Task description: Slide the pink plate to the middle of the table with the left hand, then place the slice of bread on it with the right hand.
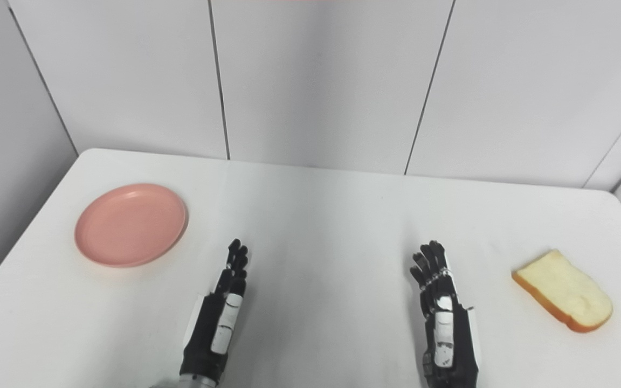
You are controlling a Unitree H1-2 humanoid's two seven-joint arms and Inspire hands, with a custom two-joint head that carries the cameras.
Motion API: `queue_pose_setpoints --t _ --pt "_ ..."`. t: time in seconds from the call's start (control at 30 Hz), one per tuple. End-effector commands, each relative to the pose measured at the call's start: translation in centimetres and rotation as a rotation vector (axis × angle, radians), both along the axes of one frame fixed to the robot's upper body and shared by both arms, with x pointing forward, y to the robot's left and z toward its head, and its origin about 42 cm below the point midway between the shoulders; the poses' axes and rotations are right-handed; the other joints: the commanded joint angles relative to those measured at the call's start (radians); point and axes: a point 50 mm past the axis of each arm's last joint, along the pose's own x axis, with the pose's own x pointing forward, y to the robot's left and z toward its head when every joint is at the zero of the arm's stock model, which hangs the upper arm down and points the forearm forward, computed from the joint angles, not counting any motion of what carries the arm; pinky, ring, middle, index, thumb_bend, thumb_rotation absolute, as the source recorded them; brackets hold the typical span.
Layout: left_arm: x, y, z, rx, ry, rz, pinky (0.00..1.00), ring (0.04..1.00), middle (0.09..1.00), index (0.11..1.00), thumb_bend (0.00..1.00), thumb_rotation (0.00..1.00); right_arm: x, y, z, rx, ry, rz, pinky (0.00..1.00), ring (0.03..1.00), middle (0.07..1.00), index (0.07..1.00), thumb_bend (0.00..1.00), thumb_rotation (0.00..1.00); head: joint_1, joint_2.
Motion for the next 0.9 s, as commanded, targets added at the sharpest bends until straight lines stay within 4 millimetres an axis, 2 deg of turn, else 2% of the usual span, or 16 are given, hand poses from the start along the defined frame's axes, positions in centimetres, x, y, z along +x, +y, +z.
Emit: queue_pose_setpoints --t 0.0,0.17,0.27,0.33,0.47,0.6,0.63,0.67,0.73,0.77,0.83,0.87 --pt "-0.4 -0.7 -0.8 -0.006 -0.002 0.009 1.00 1.000 1.000 1.000 0.57 0.99 -1.6 -1.3 -3.7 -0.006 0.109 -0.013 0.96 0.942 0.950 0.950 0.78 0.98 0.004 -0.005" --pt "-0.5 -1.0 -0.9 -0.018 -0.025 0.007 1.00 1.000 1.000 1.000 0.52 0.97 -1.5 -1.4 -3.8 -0.002 0.116 -0.015 0.96 0.938 0.946 0.942 0.77 0.99 0.013 -0.009" --pt "-0.6 -1.1 -0.6 -0.034 -0.041 0.015 1.00 1.000 1.000 1.000 0.54 0.97 -1.5 -1.5 -3.9 -0.003 0.119 -0.015 0.96 0.939 0.947 0.943 0.77 0.99 0.015 -0.010" --pt "-0.5 -1.0 -0.1 -0.054 -0.050 0.018 1.00 1.000 1.000 1.000 0.63 0.99 -1.5 -1.5 -3.9 -0.007 0.124 -0.016 0.95 0.939 0.948 0.944 0.77 0.99 0.018 -0.011" --pt "0.2 0.0 2.6 -0.142 -0.098 0.026 1.00 1.000 1.000 1.000 0.75 0.93 -1.4 -1.3 -4.1 -0.010 0.132 -0.015 0.94 0.928 0.938 0.928 0.77 0.98 0.015 -0.014" --pt "1.6 2.1 5.6 -0.216 -0.159 0.060 1.00 0.973 0.968 0.949 0.89 0.90 -1.4 -0.9 -4.1 -0.012 0.131 -0.017 0.92 0.911 0.922 0.911 0.77 0.97 0.006 -0.014" --pt "2.2 3.0 6.4 -0.207 -0.190 0.066 1.00 0.971 0.967 0.947 0.90 0.90 -1.4 -0.8 -4.1 -0.012 0.131 -0.019 0.92 0.911 0.922 0.910 0.77 0.97 -0.001 -0.009" --pt "2.8 3.8 7.1 -0.194 -0.222 0.071 0.97 0.922 0.923 0.905 0.91 0.91 -1.5 -0.7 -4.0 -0.012 0.132 -0.021 0.92 0.906 0.916 0.904 0.76 0.97 -0.004 -0.007" --pt "3.9 5.3 8.3 -0.171 -0.272 0.077 0.96 0.887 0.889 0.873 0.92 0.91 -1.5 -0.6 -4.0 -0.010 0.132 -0.023 0.91 0.904 0.913 0.899 0.76 0.97 -0.011 -0.003" --pt "4.4 5.9 8.8 -0.164 -0.287 0.078 0.94 0.856 0.846 0.828 0.91 0.91 -1.6 -0.5 -3.9 -0.009 0.132 -0.024 0.90 0.897 0.905 0.889 0.76 0.97 -0.012 -0.002" --pt "5.5 7.2 9.9 -0.136 -0.328 0.081 0.90 0.831 0.797 0.761 0.91 0.92 -1.7 -0.4 -3.8 -0.008 0.131 -0.025 0.90 0.889 0.896 0.879 0.76 0.96 -0.015 0.001" --pt "6.3 8.3 10.4 -0.118 -0.350 0.089 0.90 0.830 0.795 0.758 0.91 0.92 -1.7 -0.3 -3.7 -0.008 0.130 -0.028 0.89 0.888 0.896 0.879 0.76 0.96 -0.022 0.004"
